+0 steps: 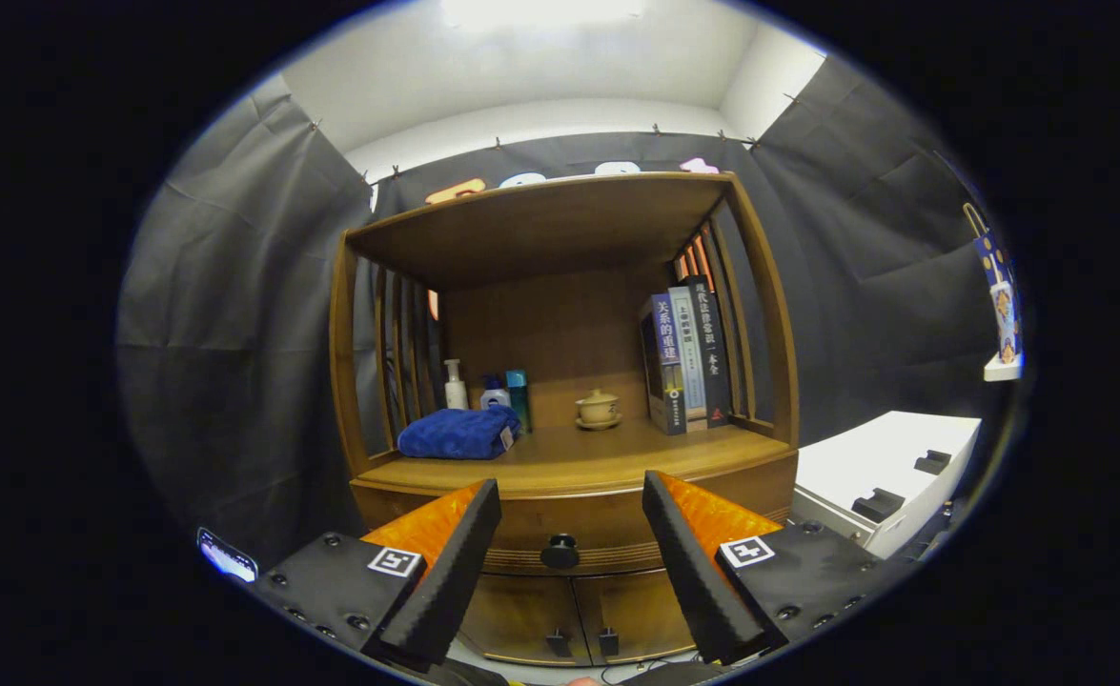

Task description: Pull open the drawer, take out the items inside it, and place them on the countertop above the cabinet.

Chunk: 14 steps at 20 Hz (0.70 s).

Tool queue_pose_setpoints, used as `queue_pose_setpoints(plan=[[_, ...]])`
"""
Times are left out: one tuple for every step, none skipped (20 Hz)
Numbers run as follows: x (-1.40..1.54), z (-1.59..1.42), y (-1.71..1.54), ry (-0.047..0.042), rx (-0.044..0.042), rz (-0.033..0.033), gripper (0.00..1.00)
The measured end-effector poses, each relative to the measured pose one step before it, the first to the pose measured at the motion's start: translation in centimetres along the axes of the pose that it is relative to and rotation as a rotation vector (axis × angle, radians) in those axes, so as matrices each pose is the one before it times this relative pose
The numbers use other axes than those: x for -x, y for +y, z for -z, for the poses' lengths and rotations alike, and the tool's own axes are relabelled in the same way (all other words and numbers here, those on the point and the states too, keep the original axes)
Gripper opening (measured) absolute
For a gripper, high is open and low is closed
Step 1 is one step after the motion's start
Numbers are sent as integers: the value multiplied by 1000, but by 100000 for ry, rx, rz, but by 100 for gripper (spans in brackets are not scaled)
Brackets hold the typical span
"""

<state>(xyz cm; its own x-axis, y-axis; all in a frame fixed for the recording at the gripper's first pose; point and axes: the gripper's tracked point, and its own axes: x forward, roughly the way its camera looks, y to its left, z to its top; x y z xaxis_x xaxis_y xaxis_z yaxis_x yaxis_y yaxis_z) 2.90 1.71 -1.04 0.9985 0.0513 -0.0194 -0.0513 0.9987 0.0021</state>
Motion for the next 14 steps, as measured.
queue_pose_setpoints(plan=[[-761, 119, 122, -61, 945, -768, 98], [-812, 232, 180, 167, 1025, -701, 98], [-717, 316, 97, 865, 1001, -273, 98], [-809, 587, -1, 1339, 361, 414, 98], [-915, 768, -84, 1434, -318, 159, 98], [-806, 827, 313, 1820, -366, -325, 98], [-825, 964, 383, 2260, -47, -80, 98], [-733, 1155, 118, 2332, 397, 246, 98], [-818, 1220, 31, 2128, 510, 558, 98], [-764, 1205, -26, 1807, 548, 1057, 98], [-656, 1115, 45, 1669, 75, 1022, 97], [-498, 1166, -40, 1795, -336, 841, 95], [-360, 1121, 19, 2202, -57, 769, 93], [-552, 922, -32, 1568, -152, 526, 92]])
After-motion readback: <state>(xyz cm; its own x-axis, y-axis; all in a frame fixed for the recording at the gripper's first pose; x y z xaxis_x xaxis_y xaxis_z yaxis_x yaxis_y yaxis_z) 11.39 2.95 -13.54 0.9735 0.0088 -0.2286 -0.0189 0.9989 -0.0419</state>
